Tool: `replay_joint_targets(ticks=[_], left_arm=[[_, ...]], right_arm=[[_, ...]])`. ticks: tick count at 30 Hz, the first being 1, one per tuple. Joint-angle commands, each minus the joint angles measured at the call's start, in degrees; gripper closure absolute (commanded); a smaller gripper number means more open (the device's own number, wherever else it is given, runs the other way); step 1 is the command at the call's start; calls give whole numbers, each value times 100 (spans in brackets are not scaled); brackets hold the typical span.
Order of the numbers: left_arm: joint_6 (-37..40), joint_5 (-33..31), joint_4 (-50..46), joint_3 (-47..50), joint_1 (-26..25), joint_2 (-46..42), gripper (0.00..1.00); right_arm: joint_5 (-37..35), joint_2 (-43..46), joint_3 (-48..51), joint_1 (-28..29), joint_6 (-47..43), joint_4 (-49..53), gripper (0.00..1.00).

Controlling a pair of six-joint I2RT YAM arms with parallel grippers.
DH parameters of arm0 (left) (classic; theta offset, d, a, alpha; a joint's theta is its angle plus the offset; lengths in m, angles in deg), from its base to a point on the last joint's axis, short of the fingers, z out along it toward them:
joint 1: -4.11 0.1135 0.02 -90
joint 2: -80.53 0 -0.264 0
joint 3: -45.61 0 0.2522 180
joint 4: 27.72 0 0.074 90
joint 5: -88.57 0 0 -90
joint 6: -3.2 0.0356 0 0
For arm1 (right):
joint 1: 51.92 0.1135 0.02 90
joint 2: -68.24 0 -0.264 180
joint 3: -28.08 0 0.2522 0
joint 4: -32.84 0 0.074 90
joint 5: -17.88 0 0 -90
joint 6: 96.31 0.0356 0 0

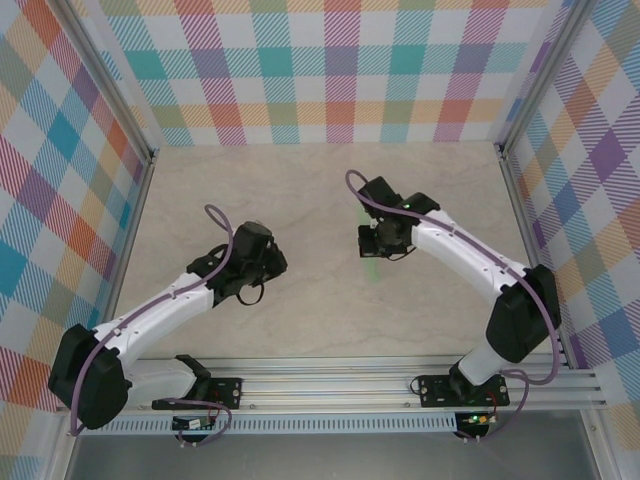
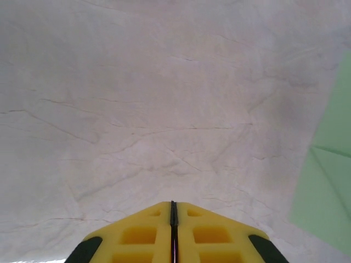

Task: Fold a paper plane with a square sheet of paper (pick it up from the middle)
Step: Turn over the paper at the center of the table.

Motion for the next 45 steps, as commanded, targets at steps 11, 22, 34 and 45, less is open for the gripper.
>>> replay_joint_targets(ticks=[11, 22, 34, 45], left_arm=[[-517, -605, -609, 464, 294, -726, 87], [-486, -116, -364, 681, 466, -1032, 83], [247, 2390, 1076, -1242, 258, 2197, 89], [643, 2279, -155, -3362, -119, 4463, 98]], right_arm=[[-883, -3104, -2296, 1349, 501, 2065, 78], [2130, -1009, -89, 846, 658, -1288, 53], [3680, 38, 3212, -166, 2143, -4691, 83], [4353, -443, 3626, -39, 2461, -5960, 80]])
